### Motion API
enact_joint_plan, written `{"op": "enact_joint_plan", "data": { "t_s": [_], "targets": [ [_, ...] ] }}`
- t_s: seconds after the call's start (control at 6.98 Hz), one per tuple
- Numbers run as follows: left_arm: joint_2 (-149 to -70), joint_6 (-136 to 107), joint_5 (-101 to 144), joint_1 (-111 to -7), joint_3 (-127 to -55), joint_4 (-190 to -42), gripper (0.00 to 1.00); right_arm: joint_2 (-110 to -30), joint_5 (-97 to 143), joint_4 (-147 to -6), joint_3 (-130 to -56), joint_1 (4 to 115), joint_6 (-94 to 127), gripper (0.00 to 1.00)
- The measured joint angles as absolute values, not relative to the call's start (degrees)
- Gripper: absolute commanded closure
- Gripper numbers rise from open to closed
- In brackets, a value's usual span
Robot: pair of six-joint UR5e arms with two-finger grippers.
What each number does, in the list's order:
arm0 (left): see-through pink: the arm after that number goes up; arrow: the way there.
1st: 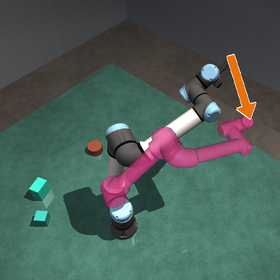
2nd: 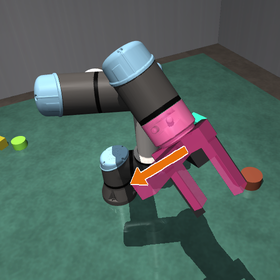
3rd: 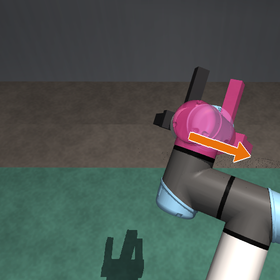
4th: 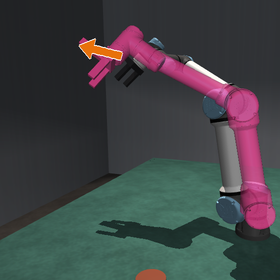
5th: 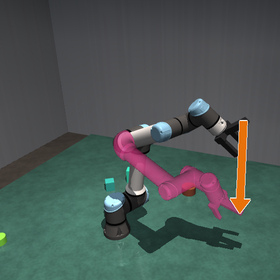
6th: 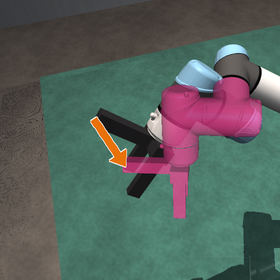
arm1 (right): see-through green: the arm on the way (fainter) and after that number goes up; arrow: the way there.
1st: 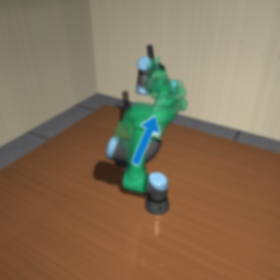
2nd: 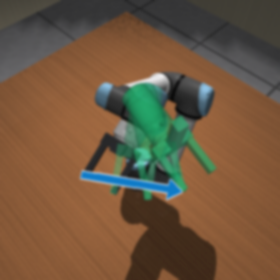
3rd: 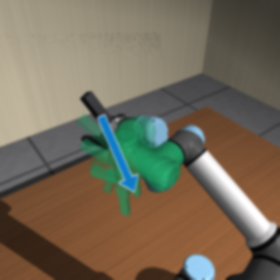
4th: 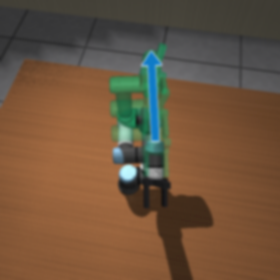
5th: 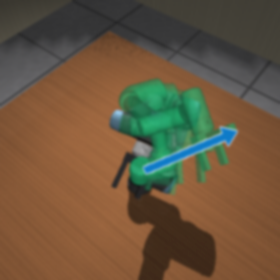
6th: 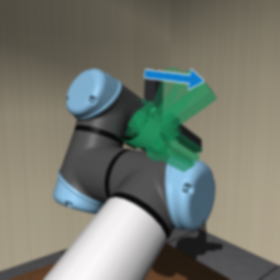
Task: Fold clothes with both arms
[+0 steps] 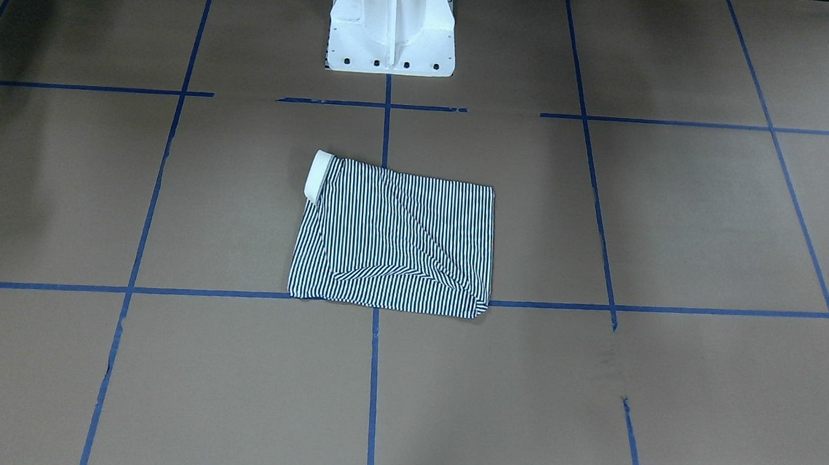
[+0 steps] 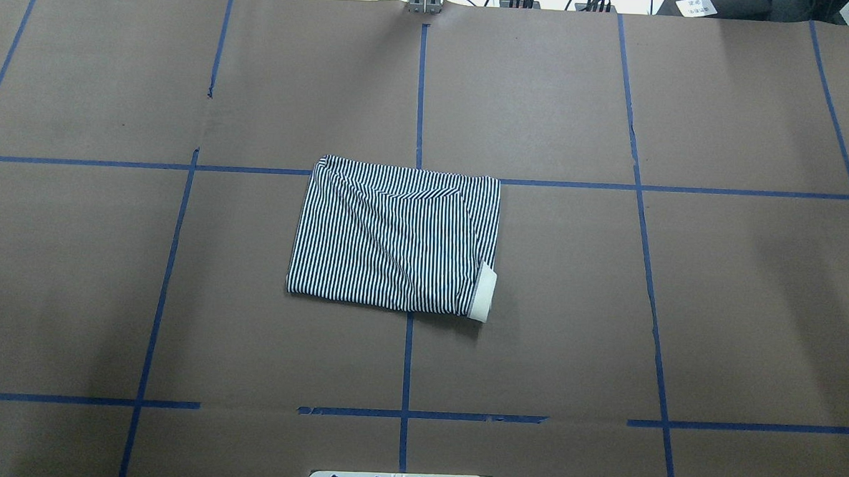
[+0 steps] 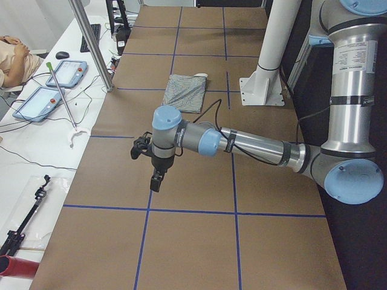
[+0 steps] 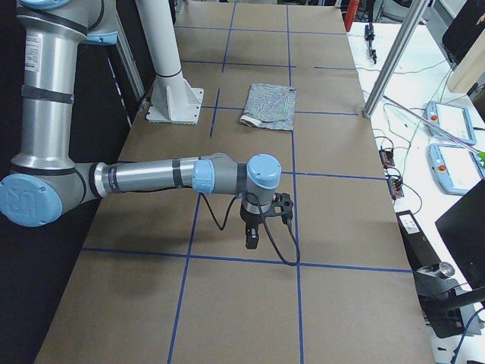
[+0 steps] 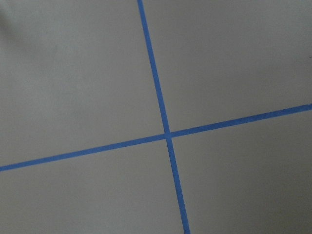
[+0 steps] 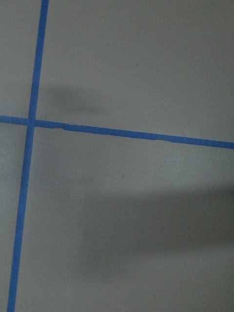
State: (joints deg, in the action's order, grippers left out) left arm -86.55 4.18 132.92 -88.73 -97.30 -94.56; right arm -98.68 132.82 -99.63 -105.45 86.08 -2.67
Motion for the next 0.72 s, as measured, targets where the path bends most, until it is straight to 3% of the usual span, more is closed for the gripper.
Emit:
{"op": "enact_joint_plan", "data": {
  "t_s": [0.29,0.72],
  "targets": [
    [-85.70,8.18,136.32,-90.28,-92.98,-94.47,0.00,-98.85,134.46,-99.58,-104.78,88.24,-2.70,0.00],
    [-85.78,7.96,136.86,-90.43,-92.17,-94.88,0.00,-98.77,134.67,-99.52,-105.09,88.57,-2.75,0.00]
  ]
}}
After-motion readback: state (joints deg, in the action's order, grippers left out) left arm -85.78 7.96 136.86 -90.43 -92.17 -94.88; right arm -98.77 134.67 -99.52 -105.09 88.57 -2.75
